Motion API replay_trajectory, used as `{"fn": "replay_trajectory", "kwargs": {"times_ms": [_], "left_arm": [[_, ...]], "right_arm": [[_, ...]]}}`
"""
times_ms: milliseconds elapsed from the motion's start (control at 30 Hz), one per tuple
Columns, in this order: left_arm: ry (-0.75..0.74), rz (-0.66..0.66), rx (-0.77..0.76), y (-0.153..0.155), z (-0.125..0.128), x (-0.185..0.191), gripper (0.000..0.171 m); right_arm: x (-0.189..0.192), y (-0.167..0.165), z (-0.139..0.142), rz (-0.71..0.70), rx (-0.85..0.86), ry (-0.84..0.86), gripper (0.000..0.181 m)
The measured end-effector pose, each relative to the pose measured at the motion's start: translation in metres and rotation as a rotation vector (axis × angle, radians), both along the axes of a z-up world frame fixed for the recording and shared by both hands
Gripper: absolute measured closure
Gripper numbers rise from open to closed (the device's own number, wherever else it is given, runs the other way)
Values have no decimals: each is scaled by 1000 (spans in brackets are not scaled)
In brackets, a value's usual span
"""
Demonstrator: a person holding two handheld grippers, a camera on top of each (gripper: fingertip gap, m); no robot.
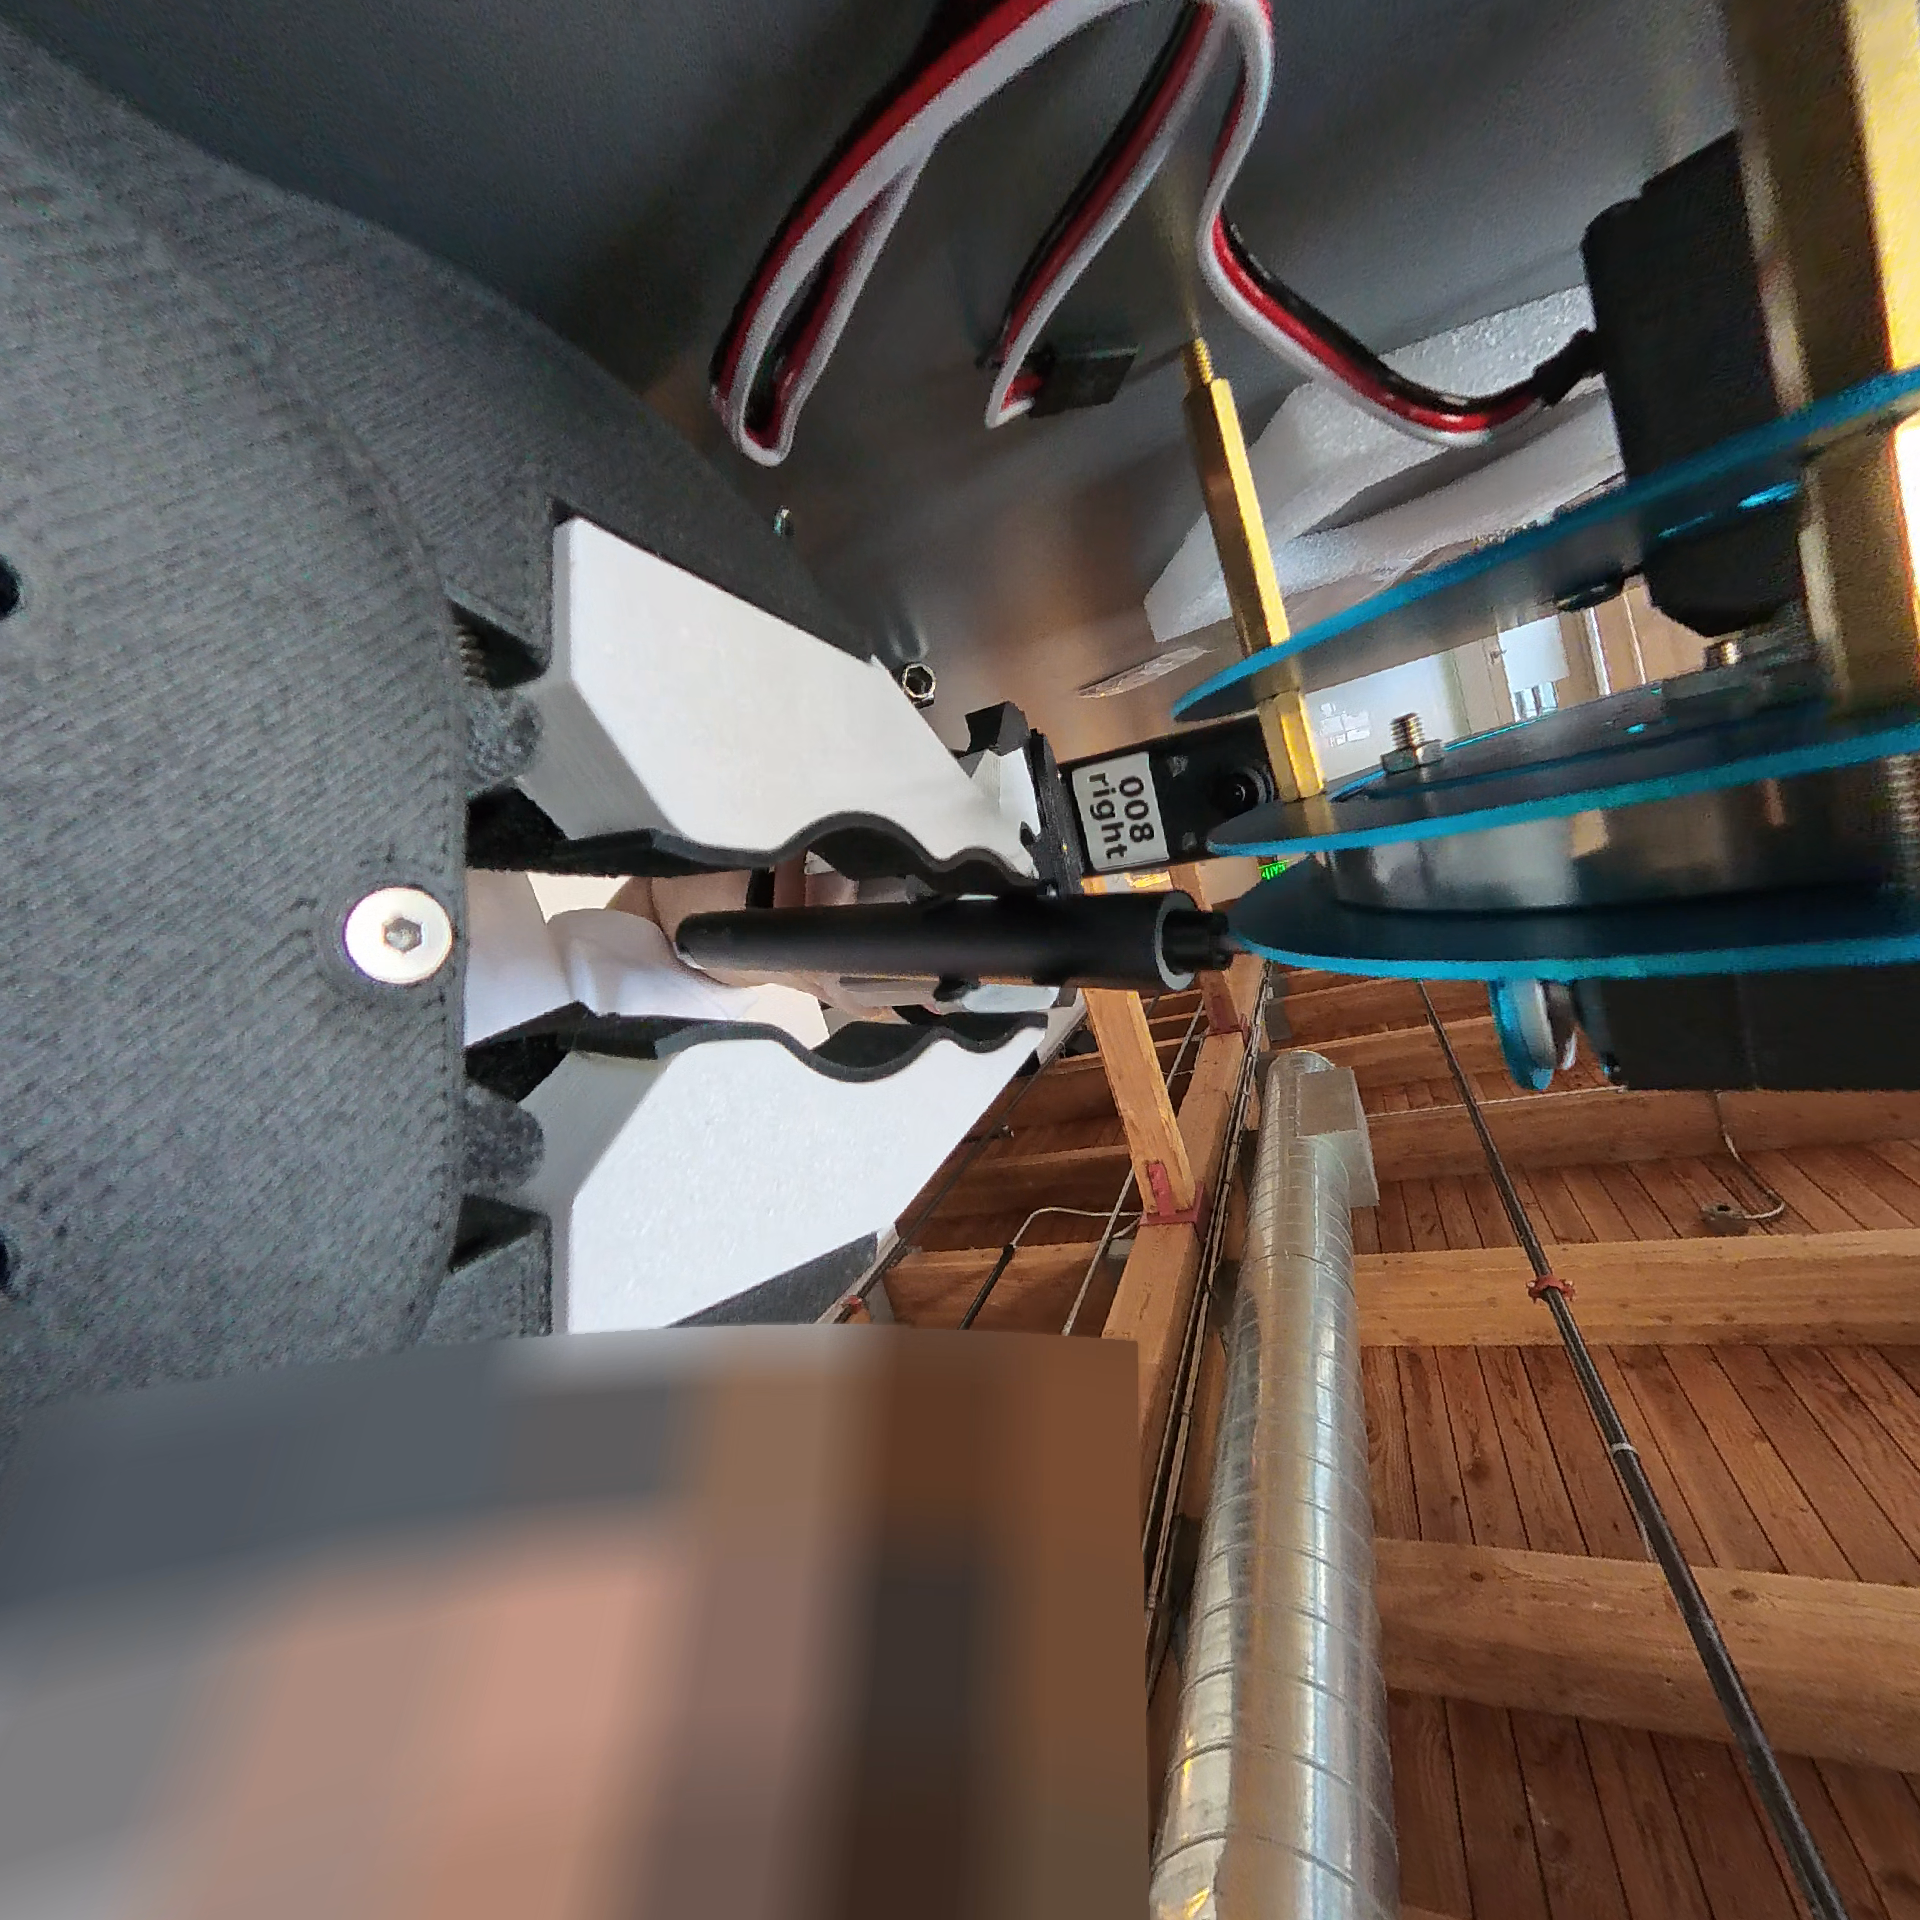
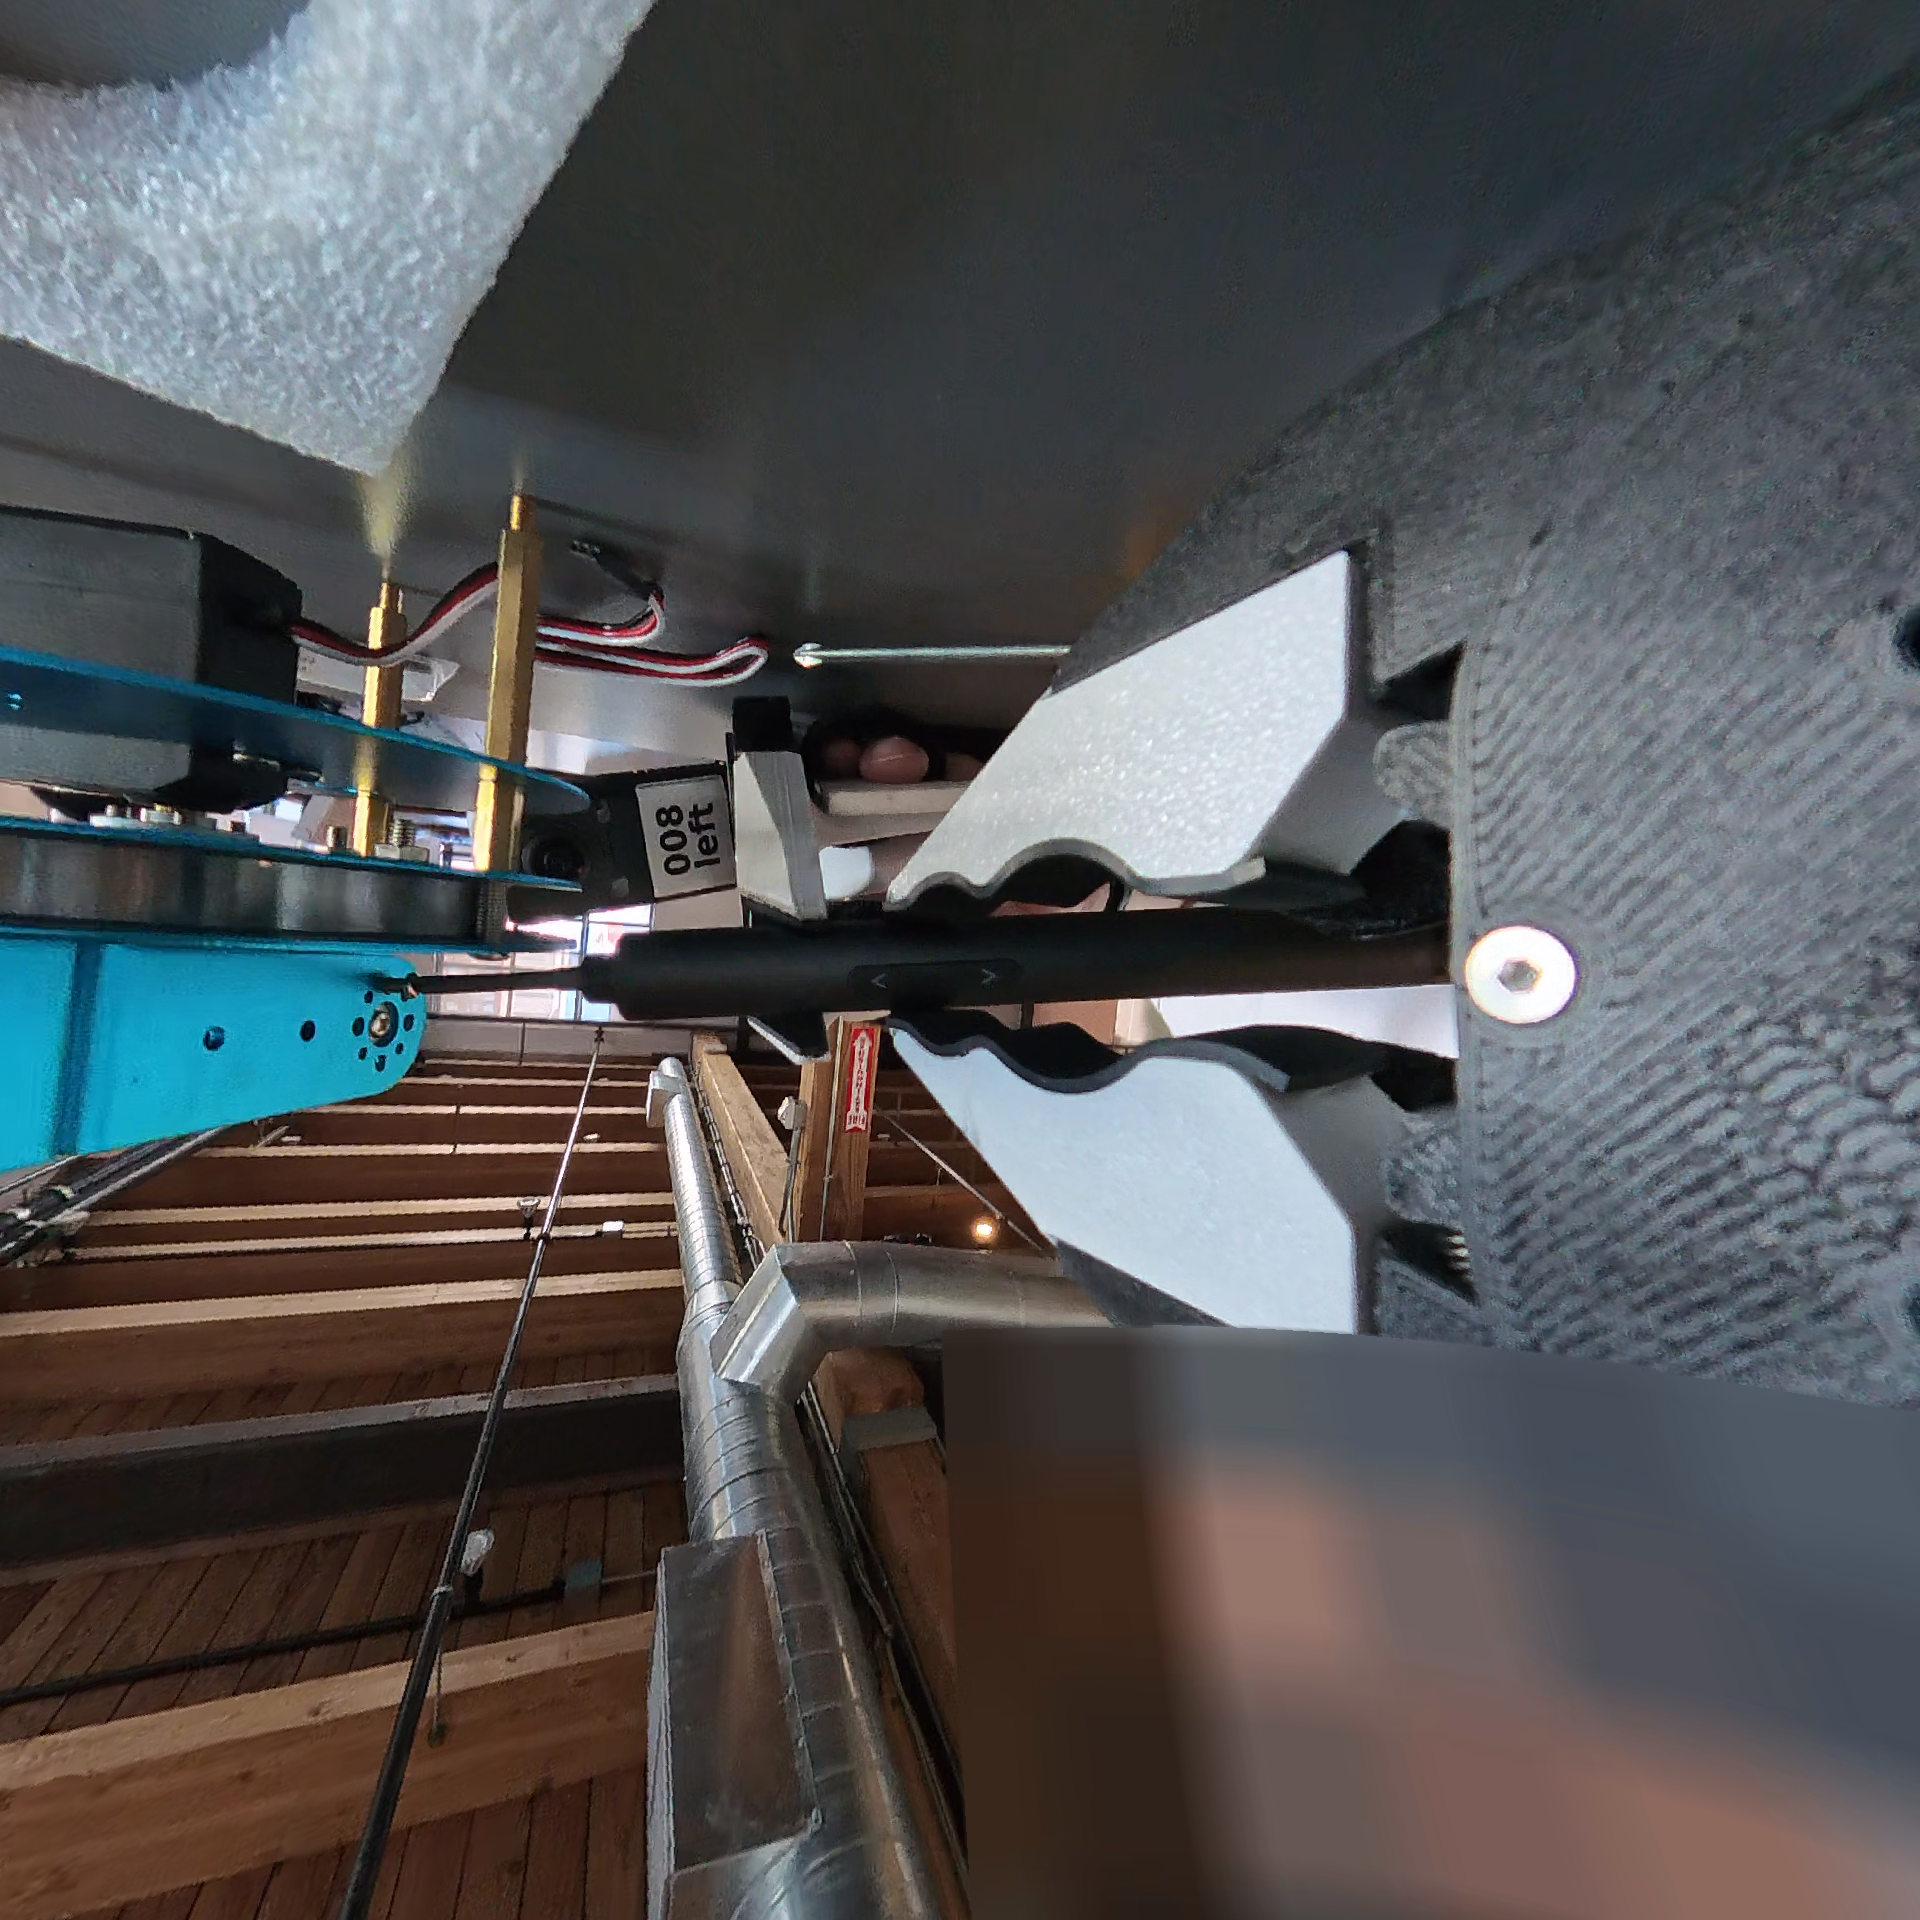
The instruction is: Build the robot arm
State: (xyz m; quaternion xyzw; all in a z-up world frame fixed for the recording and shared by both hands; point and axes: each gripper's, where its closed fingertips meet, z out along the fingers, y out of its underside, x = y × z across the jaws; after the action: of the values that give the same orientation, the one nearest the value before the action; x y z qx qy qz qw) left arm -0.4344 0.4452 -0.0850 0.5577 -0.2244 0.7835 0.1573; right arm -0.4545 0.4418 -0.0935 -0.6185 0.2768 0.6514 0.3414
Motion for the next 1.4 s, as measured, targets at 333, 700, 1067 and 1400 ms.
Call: {"fn": "replay_trajectory", "kwargs": {"times_ms": [333,700,1067,1400], "left_arm": [[5,10,8,-1,-1,3,152],[23,32,7,1,-3,5,156],[55,54,44,1,-7,6,157],[43,76,56,3,-4,4,156]], "right_arm": [[3,-1,-1,-18,7,12,166],[3,0,-2,-24,-20,18,166],[-7,-15,-2,28,21,-314,144],[-16,-24,-12,78,-12,-477,164]]}}
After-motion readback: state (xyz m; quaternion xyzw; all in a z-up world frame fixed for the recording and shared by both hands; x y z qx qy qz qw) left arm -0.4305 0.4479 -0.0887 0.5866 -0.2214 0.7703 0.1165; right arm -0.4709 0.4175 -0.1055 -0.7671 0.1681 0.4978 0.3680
